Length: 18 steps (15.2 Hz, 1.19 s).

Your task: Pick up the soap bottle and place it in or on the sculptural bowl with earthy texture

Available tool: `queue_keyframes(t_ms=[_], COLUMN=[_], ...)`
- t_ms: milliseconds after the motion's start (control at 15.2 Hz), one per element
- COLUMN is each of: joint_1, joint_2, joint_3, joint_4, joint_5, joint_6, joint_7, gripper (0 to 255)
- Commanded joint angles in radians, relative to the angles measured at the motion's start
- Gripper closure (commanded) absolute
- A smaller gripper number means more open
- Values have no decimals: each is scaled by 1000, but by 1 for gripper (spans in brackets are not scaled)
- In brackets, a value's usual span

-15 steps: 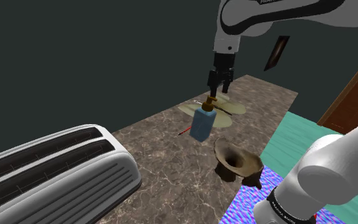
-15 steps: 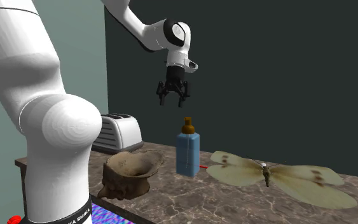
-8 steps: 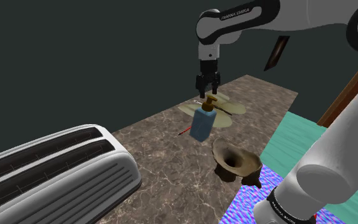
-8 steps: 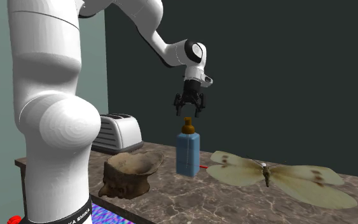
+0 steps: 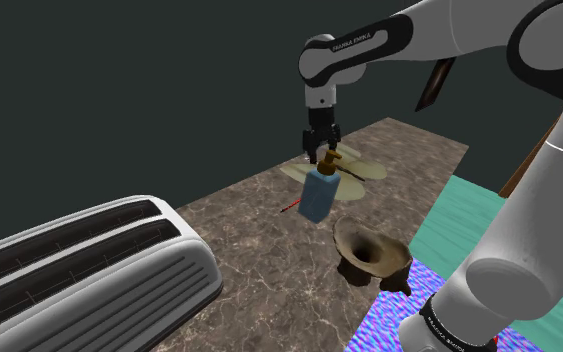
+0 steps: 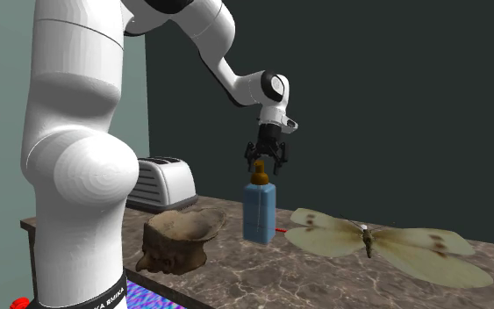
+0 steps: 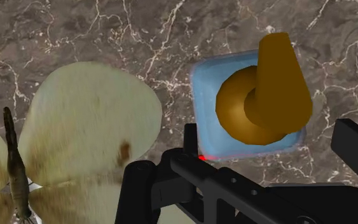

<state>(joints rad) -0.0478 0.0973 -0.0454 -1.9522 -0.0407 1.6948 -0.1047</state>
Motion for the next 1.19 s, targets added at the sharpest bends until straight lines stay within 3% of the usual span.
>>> queue_keyframes(t_ms=[0, 528, 594, 1122], joint_1=[-1, -1, -1, -1], joint_2=[-4, -4, -4, -4], joint_3=[-1, -1, -1, -1], joint_4=[-40, -39, -39, -39], joint_5=[-1, -1, -1, -1], joint_6=[36, 36, 36, 36], joint_7=[0, 0, 0, 0], gripper=[0, 0, 255, 255])
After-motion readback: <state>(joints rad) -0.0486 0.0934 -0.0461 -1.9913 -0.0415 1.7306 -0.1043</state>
